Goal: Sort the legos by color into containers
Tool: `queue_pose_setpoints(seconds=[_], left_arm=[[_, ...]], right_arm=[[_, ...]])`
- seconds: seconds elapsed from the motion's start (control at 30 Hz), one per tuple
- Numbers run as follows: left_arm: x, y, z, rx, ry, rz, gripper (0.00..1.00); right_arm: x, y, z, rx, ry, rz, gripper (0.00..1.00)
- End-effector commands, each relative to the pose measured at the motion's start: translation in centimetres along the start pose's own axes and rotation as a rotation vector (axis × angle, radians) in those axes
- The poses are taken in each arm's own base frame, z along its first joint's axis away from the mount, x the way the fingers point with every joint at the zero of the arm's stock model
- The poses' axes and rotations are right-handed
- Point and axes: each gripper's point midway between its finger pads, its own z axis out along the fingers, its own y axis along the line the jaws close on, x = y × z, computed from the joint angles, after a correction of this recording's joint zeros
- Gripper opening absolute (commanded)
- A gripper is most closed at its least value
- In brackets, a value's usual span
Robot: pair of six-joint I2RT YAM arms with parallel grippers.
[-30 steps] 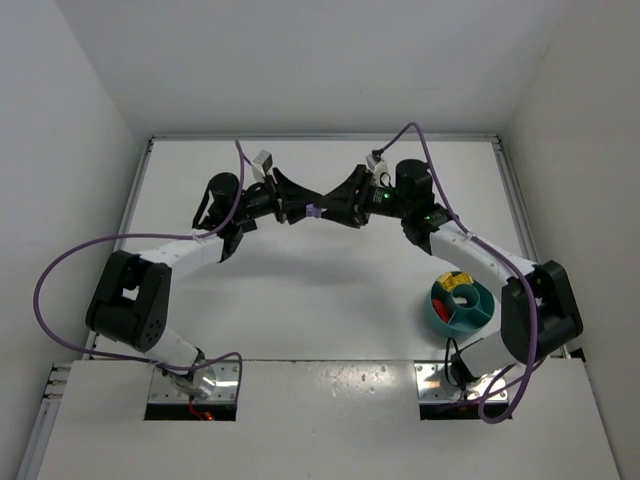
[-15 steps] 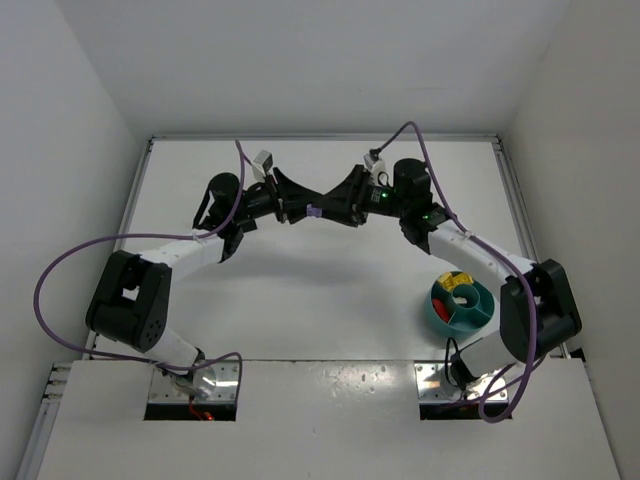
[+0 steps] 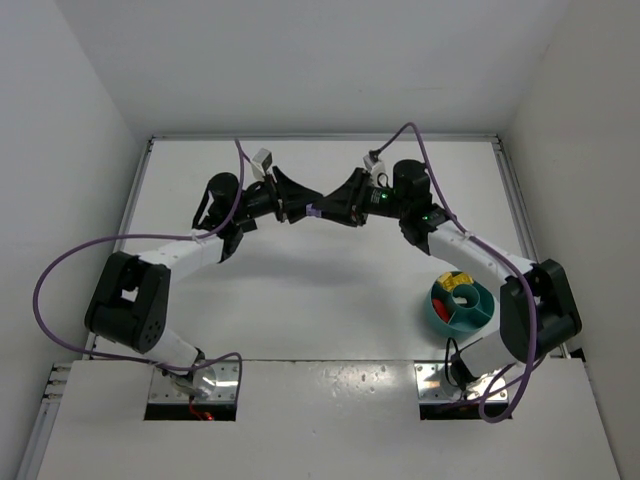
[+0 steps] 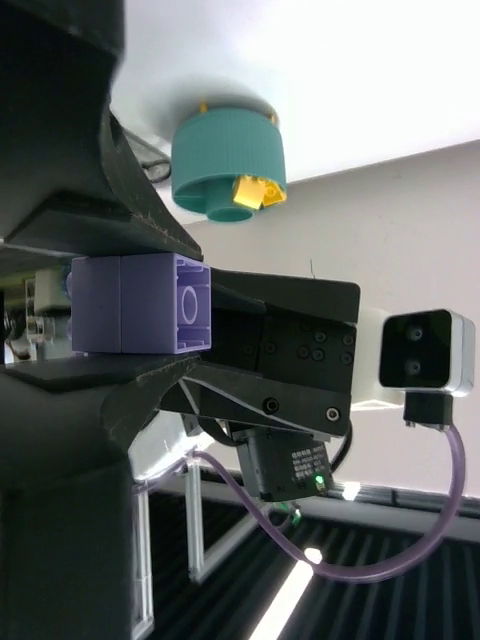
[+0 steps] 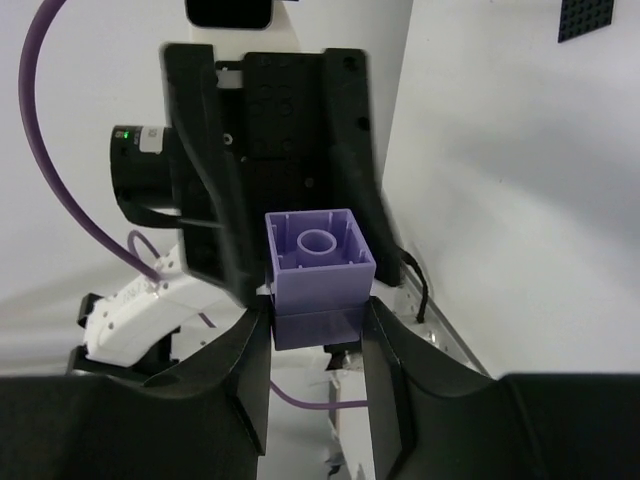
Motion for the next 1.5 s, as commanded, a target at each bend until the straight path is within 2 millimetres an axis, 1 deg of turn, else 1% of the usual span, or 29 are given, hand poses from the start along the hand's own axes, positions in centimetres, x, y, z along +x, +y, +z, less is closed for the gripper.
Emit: queue_pose_setpoints(seconds=[0.0, 0.03, 0.07, 0.1, 0.13, 0.17, 0.2, 0.23, 0.27, 0.3, 0.33, 0.37, 0.4, 0.43, 0.47, 0.53, 0.57, 0.6, 0.63, 0.67, 0.73, 0.8, 0.87, 1.0, 1.07, 1.13, 1.2, 1.4, 1.47], left_arm=[[1.0, -0.1, 0.0, -0.021, 0.009, 0.071, 0.60], [0.8, 0.2, -0.3, -0.037, 0.002, 0.085, 0.68], [0.4, 0.4, -0.5, -0.051, -0.004, 0.152, 0.74], [0.3, 0.8, -0.6, -0.092, -0.005, 0.160, 0.80], [-0.1, 1.2, -0.8, -0.112, -0.010, 0.188, 0.81], [-0.7, 0.7, -1.1, -0.112, -0.019, 0.275, 0.82], [-0.7, 1.3, -1.4, -0.137, 0.002, 0.284, 0.83], [-0.8, 1.3, -1.7, -0.144, 0.015, 0.314, 0.83], [-1.3, 1.2, -2.1, -0.140, 0.033, 0.412, 0.83], [-0.8, 1.4, -2.2, -0.129, 0.118, 0.437, 0.83], [-0.8, 1.5, -2.4, -0.121, 0.165, 0.487, 0.83], [-1.2, 2.3, -2.6, -0.111, 0.212, 0.597, 0.80], [0.2, 1.0, -3.0, -0.034, 0.314, 0.635, 0.74], [0.9, 0.4, -3.3, 0.015, 0.366, 0.679, 0.71], [1.4, 0.3, -3.5, 0.051, 0.410, 0.701, 0.67], [3.6, -0.2, -3.8, 0.122, 0.515, 0.773, 0.63], [4.2, -0.2, -3.7, 0.130, 0.538, 0.799, 0.62], [5.7, -0.6, -3.7, 0.166, 0.577, 0.856, 0.61], [6.2, -1.0, -3.6, 0.183, 0.586, 0.883, 0.61], [6.9, -1.0, -3.6, 0.196, 0.597, 0.897, 0.61], [8.5, -1.2, -3.6, 0.224, 0.621, 0.942, 0.57], [9.8, -1.7, -3.5, 0.261, 0.644, 0.984, 0.57], [10.6, -2.0, -3.4, 0.276, 0.655, 1.005, 0.56], [12.8, -1.6, -3.1, 0.293, 0.708, 0.988, 0.56], [12.9, -1.4, -2.8, 0.280, 0.705, 0.994, 0.56], [13.8, -1.3, -2.7, 0.284, 0.727, 0.987, 0.56], [14.1, -1.4, -2.6, 0.289, 0.735, 0.986, 0.56], [14.4, -1.1, -2.2, 0.267, 0.734, 1.008, 0.56], [15.0, -0.9, -2.0, 0.273, 0.753, 0.999, 0.55]], right_arm=[[0.3, 3.1, -1.3, -0.097, -0.013, -0.152, 0.00], [0.6, 2.8, -1.5, -0.098, -0.015, -0.182, 0.00], [0.8, 2.9, -2.1, -0.113, -0.003, -0.224, 0.00], [1.7, 2.9, -2.7, -0.135, 0.026, -0.311, 0.00], [2.1, 3.4, -3.1, -0.155, 0.033, -0.378, 0.00], [2.4, 2.4, -3.6, -0.117, 0.051, -0.394, 0.00], [2.8, 1.6, -3.9, -0.106, 0.065, -0.490, 0.00], [3.5, 2.2, -4.6, -0.132, 0.089, -0.558, 0.00], [4.3, 1.2, -5.1, -0.105, 0.125, -0.576, 0.00], [4.6, 0.5, -5.4, -0.102, 0.142, -0.695, 0.00], [5.3, 0.8, -5.9, -0.133, 0.183, -0.764, 0.00], [6.3, -0.4, -6.6, -0.102, 0.241, -0.770, 0.00], [6.3, -0.1, -7.0, -0.122, 0.254, -0.911, 0.00], [6.6, -0.5, -7.3, -0.124, 0.282, -0.957, 0.00], [7.5, -1.2, -7.8, -0.104, 0.335, -0.960, 0.00], [7.4, -1.9, -8.2, -0.097, 0.354, -1.074, 0.00], [8.0, -2.2, -8.7, -0.101, 0.387, -1.071, 0.00], [8.4, -2.3, -8.9, -0.111, 0.404, -1.082, 0.00], [8.2, -2.1, -8.9, -0.119, 0.405, -1.120, 0.00], [8.8, -2.0, -9.0, -0.137, 0.422, -1.122, 0.00], [8.6, -1.7, -8.9, -0.140, 0.417, -1.129, 0.00], [8.5, -1.4, -8.8, -0.157, 0.410, -1.141, 0.00], [8.5, -1.4, -8.8, -0.157, 0.410, -1.142, 0.00], [8.3, -1.4, -8.7, -0.151, 0.402, -1.151, 0.00], [8.2, -1.5, -8.7, -0.142, 0.399, -1.153, 0.00], [7.9, -1.5, -8.6, -0.135, 0.390, -1.164, 0.00], [7.9, -1.4, -8.5, -0.136, 0.385, -1.160, 0.00], [7.8, -1.0, -8.5, -0.143, 0.374, -1.175, 0.00], [7.8, -1.0, -8.5, -0.143, 0.374, -1.175, 0.00]])
